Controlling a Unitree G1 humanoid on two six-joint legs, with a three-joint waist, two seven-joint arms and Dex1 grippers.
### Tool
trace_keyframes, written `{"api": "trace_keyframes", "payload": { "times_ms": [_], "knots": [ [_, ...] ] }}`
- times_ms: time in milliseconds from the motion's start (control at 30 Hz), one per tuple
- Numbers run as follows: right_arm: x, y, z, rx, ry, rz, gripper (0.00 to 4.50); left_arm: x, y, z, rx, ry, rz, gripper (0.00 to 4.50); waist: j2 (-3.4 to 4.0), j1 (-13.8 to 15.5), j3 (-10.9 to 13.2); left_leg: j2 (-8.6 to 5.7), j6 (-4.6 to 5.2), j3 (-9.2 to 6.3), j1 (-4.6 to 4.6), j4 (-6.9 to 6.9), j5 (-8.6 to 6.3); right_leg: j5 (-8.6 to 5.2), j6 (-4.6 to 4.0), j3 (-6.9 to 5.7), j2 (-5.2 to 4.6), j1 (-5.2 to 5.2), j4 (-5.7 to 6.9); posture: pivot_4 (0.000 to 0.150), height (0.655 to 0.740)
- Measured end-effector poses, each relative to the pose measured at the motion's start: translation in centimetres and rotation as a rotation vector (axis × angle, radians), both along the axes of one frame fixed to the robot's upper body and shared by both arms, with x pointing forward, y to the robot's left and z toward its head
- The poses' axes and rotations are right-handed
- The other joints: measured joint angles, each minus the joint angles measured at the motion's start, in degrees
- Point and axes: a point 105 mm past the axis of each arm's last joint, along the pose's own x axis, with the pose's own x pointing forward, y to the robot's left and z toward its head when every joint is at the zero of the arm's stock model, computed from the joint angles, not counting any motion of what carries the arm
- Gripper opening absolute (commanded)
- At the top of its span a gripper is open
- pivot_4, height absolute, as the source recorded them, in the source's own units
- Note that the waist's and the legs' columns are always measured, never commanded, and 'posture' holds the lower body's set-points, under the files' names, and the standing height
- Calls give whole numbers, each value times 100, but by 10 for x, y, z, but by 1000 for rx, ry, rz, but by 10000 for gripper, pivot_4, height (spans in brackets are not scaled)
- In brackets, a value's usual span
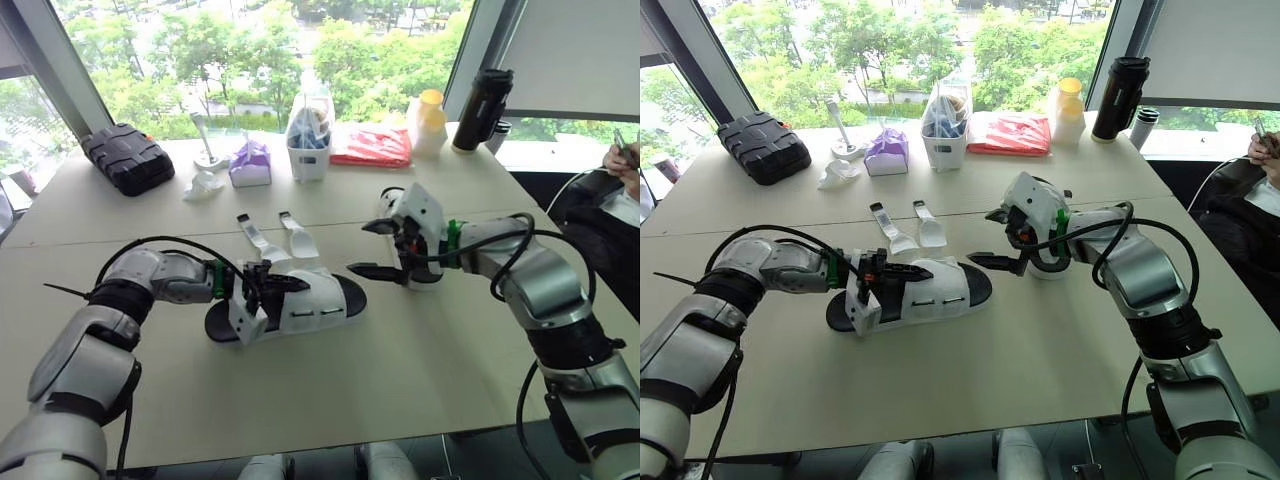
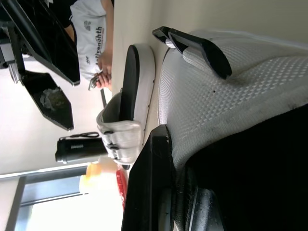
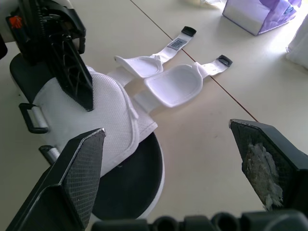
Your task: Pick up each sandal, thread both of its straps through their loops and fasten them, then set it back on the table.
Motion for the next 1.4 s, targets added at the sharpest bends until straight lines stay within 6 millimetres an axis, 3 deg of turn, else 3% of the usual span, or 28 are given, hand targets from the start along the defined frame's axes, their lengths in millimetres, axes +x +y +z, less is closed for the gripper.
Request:
{"api": "trace_keyframes", "payload": {
  "times_ms": [767,900,1100,1400],
  "knots": [
    [0,1,-3,-11,5,2,45000,-7,-12,-4,-11,-29,-115,207,0,6,-2,-4,1,0,2,3,1,1,2,0,-3,4,1,1500,7400],
    [0,1,-4,-20,5,3,45000,-10,-9,-10,-4,21,-116,14345,0,-3,-3,-4,1,1,2,3,1,1,2,0,-3,4,1,1500,7400],
    [-1,4,-7,-35,5,15,45000,-14,-6,-10,-20,92,-110,44328,-2,-2,-6,-3,1,1,4,3,1,1,2,0,-3,5,2,1500,7400],
    [-2,3,-11,-48,9,24,45000,-18,26,-11,27,264,-30,44772,-2,-42,-10,-1,2,7,32,1,1,1,2,5,0,28,5,1500,7400]
  ]
}}
